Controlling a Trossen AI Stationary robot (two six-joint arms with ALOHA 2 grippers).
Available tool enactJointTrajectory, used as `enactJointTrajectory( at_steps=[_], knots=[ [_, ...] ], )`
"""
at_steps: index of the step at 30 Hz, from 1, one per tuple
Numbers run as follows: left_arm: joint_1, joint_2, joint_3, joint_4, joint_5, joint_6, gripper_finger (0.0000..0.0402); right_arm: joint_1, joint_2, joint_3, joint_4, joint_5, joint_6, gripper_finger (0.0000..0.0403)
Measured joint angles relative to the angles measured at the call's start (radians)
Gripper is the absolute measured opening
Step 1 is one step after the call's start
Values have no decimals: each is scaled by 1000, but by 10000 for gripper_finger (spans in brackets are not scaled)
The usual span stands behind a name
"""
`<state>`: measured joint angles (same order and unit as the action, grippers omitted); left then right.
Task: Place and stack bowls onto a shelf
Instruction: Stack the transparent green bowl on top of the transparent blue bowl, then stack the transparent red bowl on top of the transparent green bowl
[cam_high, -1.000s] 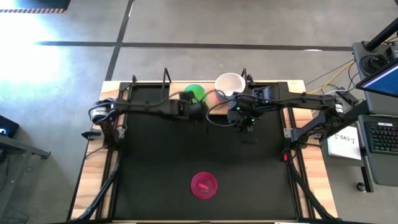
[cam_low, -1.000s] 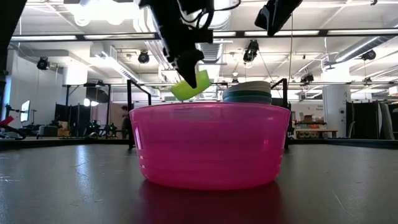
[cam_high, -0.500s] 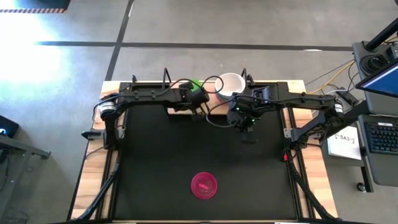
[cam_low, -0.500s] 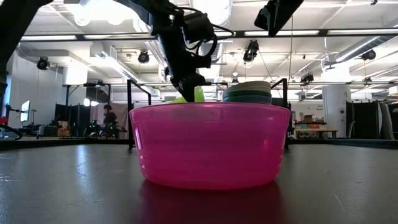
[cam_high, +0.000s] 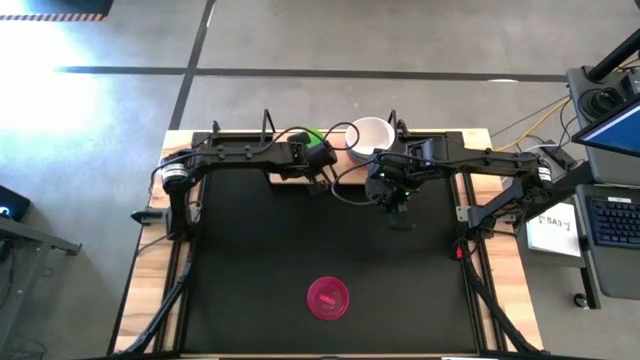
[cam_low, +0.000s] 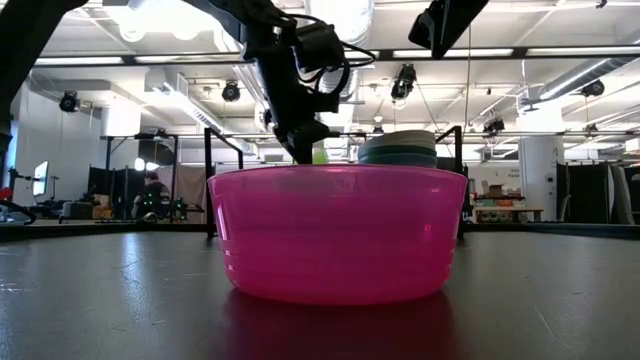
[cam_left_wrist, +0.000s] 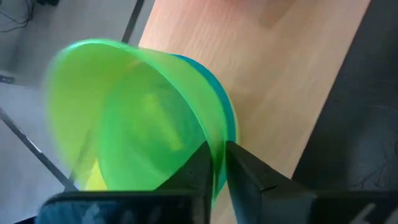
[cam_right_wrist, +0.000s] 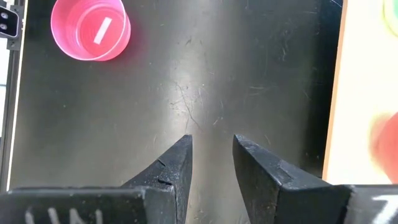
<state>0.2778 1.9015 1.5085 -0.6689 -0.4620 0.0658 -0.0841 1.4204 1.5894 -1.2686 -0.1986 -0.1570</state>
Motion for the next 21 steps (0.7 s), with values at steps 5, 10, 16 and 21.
enactJointTrajectory(
  at_steps=[5,10,16,21],
  knots=[
    [6,0,0,-4,-1,0,78,0,0,0,0,0,0,105],
    [6,-1,6,-10,-39,-5,132,0,0,0,0,0,0,105],
    [-13,-9,47,-55,-107,-31,159,0,0,0,-6,0,19,105],
    [-77,-33,66,-111,-58,-87,160,0,0,0,-49,0,65,105]
  ],
)
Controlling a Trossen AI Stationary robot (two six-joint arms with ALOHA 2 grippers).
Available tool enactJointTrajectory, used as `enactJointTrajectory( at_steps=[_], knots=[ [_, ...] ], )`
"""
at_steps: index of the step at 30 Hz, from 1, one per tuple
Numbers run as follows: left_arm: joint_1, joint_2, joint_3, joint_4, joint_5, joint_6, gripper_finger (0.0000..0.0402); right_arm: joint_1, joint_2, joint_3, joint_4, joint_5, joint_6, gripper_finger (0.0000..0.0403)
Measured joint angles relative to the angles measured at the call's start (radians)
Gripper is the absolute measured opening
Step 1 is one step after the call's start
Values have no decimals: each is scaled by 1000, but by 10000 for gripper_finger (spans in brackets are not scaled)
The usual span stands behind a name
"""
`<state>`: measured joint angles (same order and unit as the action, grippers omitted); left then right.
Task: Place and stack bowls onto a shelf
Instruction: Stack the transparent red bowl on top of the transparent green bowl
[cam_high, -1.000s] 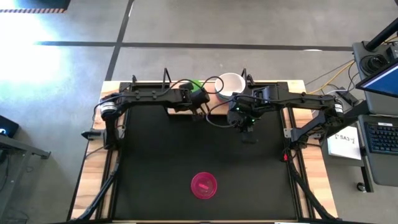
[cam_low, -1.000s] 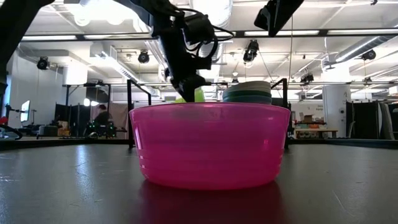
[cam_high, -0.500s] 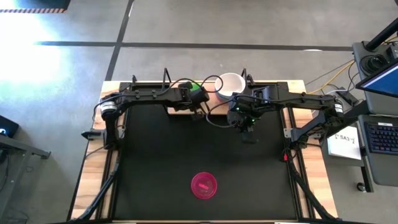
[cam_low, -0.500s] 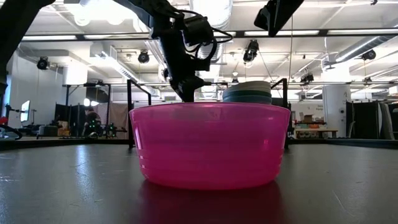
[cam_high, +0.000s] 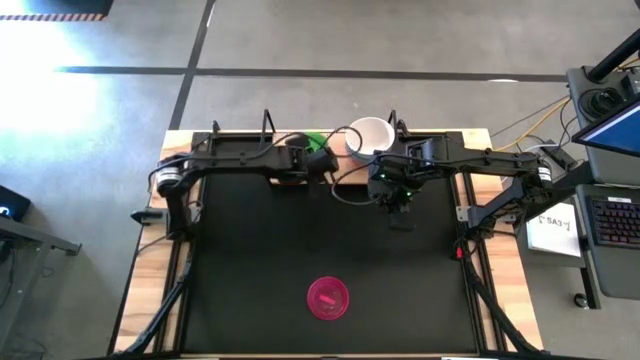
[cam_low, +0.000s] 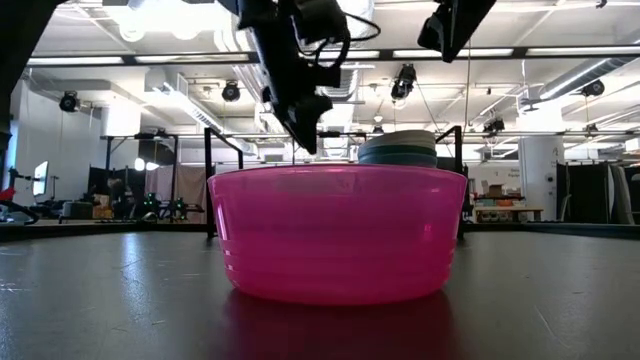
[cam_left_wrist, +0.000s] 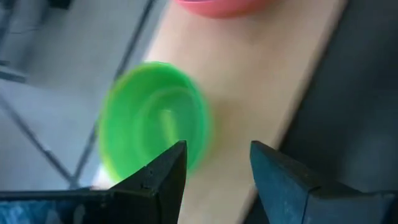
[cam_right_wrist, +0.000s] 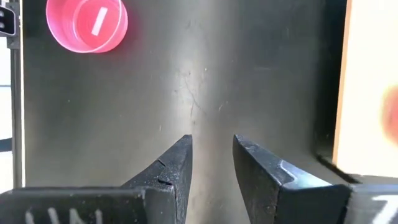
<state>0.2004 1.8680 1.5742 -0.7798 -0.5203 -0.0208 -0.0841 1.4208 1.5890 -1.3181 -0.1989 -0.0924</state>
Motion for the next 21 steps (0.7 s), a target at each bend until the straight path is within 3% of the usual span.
enactJointTrajectory(
  at_steps=[10,21],
  knots=[
    [-253,-10,-2,-163,172,-252,160,1,0,-10,-8,-12,115,105],
    [-570,-10,-56,-82,230,-581,159,112,1,-179,64,-18,199,105]
  ],
)
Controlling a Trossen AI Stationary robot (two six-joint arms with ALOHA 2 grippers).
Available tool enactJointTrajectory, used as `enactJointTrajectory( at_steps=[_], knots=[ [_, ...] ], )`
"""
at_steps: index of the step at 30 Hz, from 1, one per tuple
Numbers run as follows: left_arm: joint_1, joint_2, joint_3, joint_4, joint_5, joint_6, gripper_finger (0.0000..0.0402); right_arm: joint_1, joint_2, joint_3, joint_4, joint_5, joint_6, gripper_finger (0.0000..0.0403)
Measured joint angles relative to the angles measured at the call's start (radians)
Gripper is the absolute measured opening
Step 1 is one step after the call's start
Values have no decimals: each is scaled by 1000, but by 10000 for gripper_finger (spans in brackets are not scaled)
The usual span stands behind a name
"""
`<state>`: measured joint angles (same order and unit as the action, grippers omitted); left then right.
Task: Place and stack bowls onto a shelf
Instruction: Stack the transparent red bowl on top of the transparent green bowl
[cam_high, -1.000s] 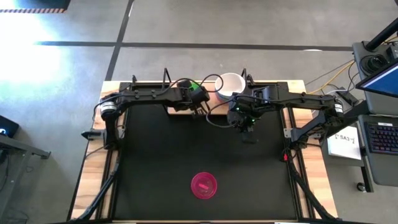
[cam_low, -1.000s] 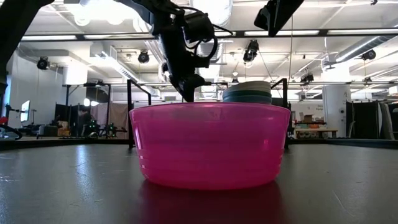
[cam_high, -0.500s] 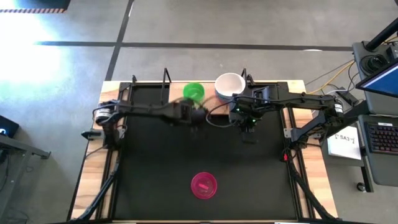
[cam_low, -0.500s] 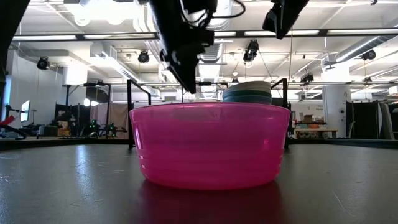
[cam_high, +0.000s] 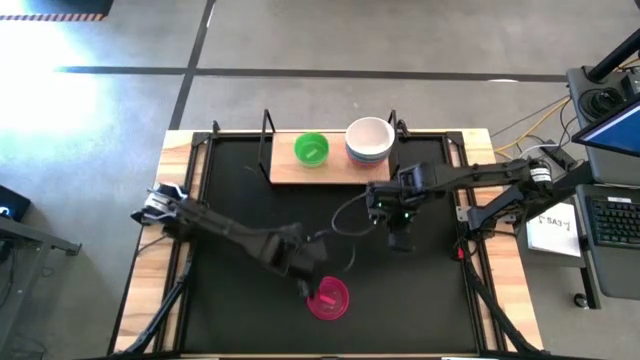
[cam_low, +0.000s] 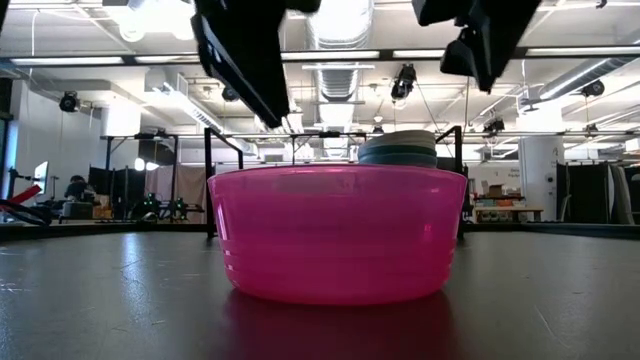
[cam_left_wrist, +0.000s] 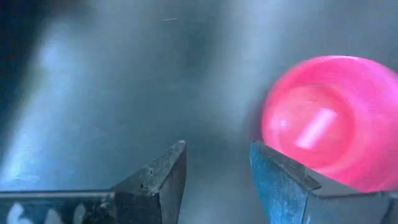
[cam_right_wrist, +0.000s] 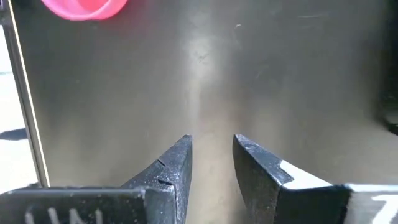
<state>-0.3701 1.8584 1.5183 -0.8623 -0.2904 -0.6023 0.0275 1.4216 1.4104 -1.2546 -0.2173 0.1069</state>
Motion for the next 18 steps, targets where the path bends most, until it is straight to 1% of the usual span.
enactJointTrajectory(
  at_steps=[3,6,11,18],
  knots=[
    [-60,2,-8,64,3,-35,159,40,0,-46,69,0,1,105],
    [-92,15,-9,107,-2,-83,159,78,0,-89,147,0,1,105],
    [-109,74,-10,103,-21,-166,159,147,0,-151,228,1,-45,105],
    [-120,145,-11,118,-6,-201,159,232,0,-194,280,8,-29,105]
  ],
)
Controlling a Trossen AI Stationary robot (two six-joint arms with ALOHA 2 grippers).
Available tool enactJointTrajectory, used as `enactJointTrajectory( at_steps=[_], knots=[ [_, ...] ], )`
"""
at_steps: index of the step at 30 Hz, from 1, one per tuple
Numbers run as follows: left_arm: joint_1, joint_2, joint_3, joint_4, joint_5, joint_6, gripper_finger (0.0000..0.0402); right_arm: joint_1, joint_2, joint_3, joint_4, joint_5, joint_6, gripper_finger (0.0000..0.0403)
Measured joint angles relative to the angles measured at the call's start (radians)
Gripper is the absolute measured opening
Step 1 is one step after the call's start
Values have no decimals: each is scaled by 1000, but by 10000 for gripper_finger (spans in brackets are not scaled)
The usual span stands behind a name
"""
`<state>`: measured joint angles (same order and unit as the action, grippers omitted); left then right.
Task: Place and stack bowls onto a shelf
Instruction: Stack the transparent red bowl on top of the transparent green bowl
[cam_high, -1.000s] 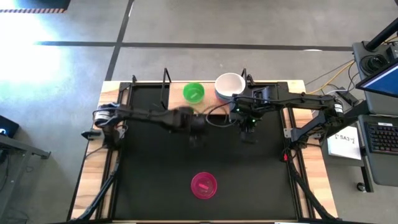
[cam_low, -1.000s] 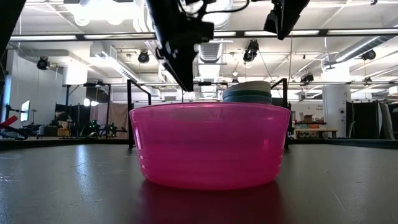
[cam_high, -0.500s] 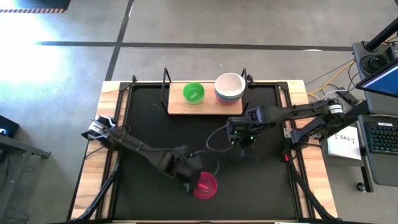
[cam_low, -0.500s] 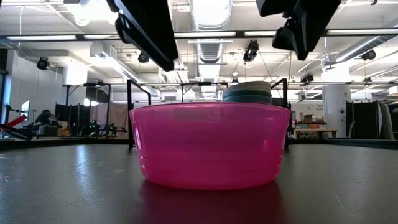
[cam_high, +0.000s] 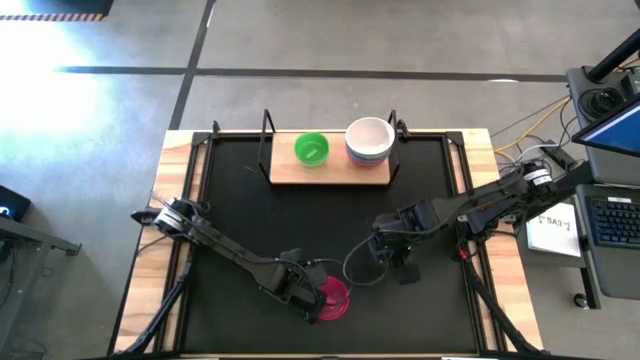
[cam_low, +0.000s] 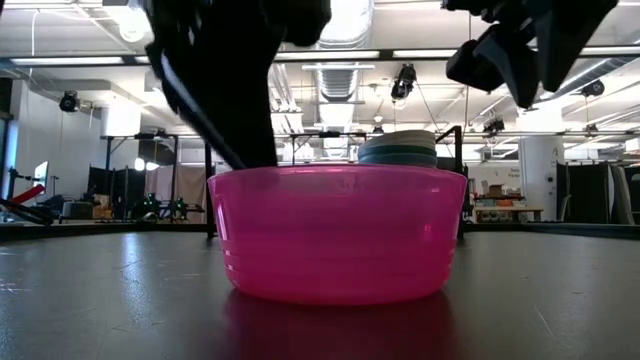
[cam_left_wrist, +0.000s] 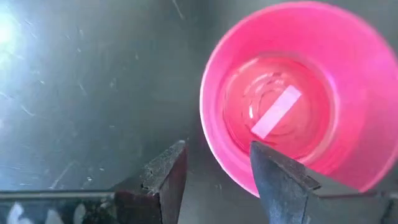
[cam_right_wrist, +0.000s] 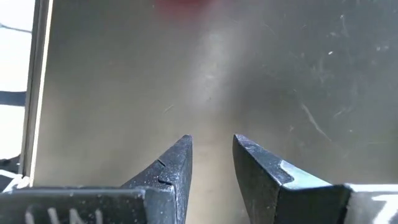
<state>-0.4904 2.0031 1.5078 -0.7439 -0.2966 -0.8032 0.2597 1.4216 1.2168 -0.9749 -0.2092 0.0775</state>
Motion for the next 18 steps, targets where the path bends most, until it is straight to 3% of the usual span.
enactJointTrajectory(
  at_steps=[12,18],
  knots=[
    [18,67,0,6,-17,13,149,49,0,-9,55,1,43,105],
    [30,70,0,9,-1,72,71,48,0,-9,61,2,36,105]
  ],
)
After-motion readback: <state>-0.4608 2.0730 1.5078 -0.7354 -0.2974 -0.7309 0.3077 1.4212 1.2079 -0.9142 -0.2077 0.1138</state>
